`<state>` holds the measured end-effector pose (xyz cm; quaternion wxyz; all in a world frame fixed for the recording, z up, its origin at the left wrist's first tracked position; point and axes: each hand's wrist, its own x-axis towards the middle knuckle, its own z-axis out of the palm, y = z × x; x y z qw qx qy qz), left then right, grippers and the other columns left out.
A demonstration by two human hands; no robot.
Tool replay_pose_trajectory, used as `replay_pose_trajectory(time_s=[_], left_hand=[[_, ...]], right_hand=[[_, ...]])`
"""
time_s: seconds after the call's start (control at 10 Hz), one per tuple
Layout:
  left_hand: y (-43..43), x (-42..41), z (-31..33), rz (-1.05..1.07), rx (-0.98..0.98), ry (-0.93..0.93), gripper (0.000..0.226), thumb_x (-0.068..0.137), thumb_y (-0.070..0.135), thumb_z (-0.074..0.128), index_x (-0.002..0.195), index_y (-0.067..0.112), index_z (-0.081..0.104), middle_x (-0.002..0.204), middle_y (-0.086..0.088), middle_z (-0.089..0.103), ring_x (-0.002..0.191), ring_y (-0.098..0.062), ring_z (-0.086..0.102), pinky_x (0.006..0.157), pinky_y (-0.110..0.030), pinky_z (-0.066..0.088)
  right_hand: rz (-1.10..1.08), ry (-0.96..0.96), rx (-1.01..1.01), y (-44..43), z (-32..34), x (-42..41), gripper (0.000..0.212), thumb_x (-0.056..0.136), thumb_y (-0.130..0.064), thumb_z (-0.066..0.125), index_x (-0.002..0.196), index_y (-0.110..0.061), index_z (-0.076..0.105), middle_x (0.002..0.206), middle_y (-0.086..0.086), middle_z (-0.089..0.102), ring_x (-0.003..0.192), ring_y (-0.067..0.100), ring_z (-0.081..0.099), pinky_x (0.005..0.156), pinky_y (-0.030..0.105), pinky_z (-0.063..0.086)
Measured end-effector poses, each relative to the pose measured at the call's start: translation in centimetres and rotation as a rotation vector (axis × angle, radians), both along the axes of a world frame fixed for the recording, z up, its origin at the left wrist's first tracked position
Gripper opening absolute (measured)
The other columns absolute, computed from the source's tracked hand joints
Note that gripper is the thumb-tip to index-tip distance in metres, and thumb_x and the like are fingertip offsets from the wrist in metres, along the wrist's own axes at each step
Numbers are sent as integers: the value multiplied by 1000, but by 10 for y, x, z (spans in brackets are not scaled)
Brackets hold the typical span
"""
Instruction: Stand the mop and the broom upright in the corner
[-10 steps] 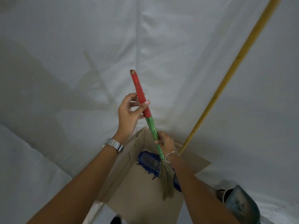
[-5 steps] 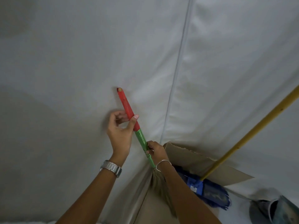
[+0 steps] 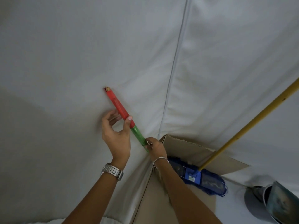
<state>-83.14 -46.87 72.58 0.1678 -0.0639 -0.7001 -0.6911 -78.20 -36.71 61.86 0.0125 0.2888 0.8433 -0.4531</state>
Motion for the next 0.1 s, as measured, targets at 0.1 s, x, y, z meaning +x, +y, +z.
replay_pose_trajectory(time_s=[0.1], left_hand=[[2,14,7,8,-6,39,45,72,8,77,108,11,52,106,-6,58,99,-29,59,78,-17,53]], right_hand=[[15,-23,15,3,1,14,33,86,-6,52,118,-15,50,120,15,58,106,31,57,87,49,51]])
